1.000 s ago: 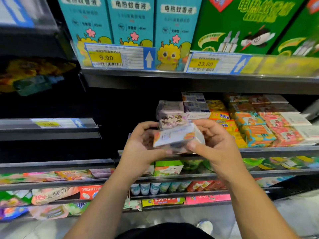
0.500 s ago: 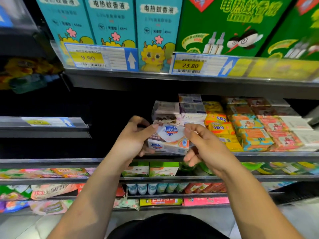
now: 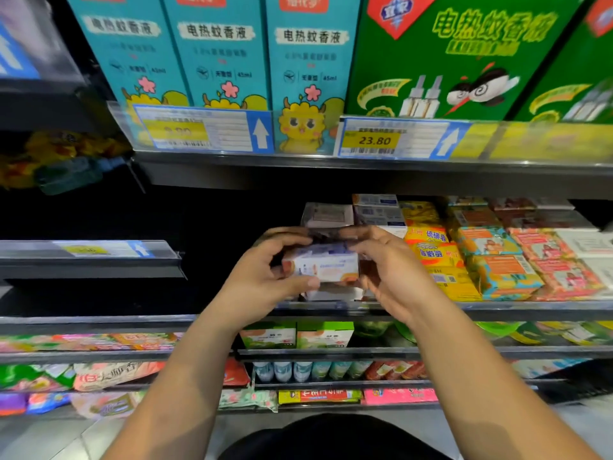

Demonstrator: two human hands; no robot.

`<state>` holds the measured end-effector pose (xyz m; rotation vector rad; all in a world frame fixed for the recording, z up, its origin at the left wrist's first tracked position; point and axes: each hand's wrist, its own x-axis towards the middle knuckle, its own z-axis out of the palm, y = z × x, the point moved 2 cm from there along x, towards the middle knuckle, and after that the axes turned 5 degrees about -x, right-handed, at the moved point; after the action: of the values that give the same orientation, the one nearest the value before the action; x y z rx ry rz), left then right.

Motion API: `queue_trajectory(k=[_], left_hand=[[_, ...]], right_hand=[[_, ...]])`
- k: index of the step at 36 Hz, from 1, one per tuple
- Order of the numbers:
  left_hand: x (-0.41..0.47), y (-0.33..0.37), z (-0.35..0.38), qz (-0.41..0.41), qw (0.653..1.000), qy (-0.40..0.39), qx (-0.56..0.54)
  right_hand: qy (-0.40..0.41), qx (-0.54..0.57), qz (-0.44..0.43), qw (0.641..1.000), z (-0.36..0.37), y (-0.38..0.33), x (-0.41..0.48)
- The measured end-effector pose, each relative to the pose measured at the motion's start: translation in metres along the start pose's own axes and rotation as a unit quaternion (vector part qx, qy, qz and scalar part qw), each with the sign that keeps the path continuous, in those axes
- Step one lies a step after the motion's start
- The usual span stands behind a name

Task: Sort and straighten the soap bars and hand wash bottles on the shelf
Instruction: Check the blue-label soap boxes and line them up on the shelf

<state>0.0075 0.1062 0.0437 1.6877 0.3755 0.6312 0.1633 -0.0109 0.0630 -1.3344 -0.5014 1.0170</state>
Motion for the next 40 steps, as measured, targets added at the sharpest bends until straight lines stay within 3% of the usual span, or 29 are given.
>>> queue_trajectory(k=[6, 11, 13, 16, 20, 24, 32, 40], left_hand=[[0.007, 0.012, -0.01, -0.032, 0.966, -0.036, 0.252], [0.01, -0.001, -0.023, -0.056, 0.943, 0.011, 0.327], [0.012, -0.01, -0.026, -0.066, 0.932, 0.032, 0.355], [0.019, -0.027, -0.035, -0.09, 0.919, 0.055, 0.38], [0.033, -0.034, -0.04, -0.115, 0.911, 0.065, 0.392], [0.041, -0.039, -0.045, -0.124, 0.915, 0.035, 0.383], [0.042, -0.056, -0.04, -0.206, 0.896, -0.025, 0.392], [0.03, -0.055, -0.019, -0.251, 0.816, -0.084, 0.513]], right_hand=[[-0.037, -0.132, -0.097, 0.986, 0.01, 0.007, 0.006], [-0.047, -0.171, -0.108, 0.978, 0.01, 0.014, 0.017], [-0.005, -0.334, -0.153, 0.93, 0.005, 0.015, 0.021], [0.009, -0.57, -0.199, 0.797, -0.004, 0.018, 0.024], [-0.058, -0.681, -0.112, 0.721, -0.01, 0.036, 0.028], [-0.072, -0.662, -0.073, 0.743, -0.014, 0.047, 0.028], [-0.073, -0.657, -0.081, 0.746, -0.015, 0.046, 0.029], [-0.069, -0.632, -0.094, 0.766, -0.019, 0.049, 0.032]])
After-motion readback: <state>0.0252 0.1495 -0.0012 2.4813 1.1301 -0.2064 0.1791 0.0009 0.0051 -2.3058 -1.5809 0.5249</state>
